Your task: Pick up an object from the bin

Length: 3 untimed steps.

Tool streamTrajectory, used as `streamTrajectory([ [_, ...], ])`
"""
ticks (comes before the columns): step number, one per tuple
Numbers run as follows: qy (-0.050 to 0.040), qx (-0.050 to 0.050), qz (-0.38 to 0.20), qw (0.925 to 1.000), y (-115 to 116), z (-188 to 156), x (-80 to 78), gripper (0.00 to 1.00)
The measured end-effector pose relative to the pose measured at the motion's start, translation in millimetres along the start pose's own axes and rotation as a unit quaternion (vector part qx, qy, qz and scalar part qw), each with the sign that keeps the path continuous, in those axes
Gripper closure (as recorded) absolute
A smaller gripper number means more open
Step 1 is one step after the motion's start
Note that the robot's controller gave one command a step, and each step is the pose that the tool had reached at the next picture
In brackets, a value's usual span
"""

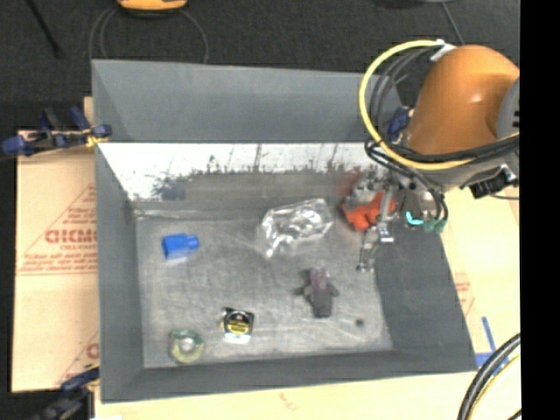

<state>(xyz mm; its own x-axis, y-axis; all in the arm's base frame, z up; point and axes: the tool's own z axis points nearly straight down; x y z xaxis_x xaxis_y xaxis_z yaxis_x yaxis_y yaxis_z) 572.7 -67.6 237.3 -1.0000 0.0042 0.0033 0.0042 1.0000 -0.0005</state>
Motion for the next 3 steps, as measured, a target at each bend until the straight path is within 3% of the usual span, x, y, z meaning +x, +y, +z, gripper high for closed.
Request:
streamTrajectory([
  [1, -0.0192, 0.002, -0.075, 0.997, 39.6, 115.3, -48.6, 0.0],
  [2, -0.0097, 0.002, -0.102, 0.9947, 42.3, 120.8, -71.9, 0.0],
  [3, -0.006, 0.001, -0.179, 0.9838, 38.0, 104.4, -73.7, 0.0],
])
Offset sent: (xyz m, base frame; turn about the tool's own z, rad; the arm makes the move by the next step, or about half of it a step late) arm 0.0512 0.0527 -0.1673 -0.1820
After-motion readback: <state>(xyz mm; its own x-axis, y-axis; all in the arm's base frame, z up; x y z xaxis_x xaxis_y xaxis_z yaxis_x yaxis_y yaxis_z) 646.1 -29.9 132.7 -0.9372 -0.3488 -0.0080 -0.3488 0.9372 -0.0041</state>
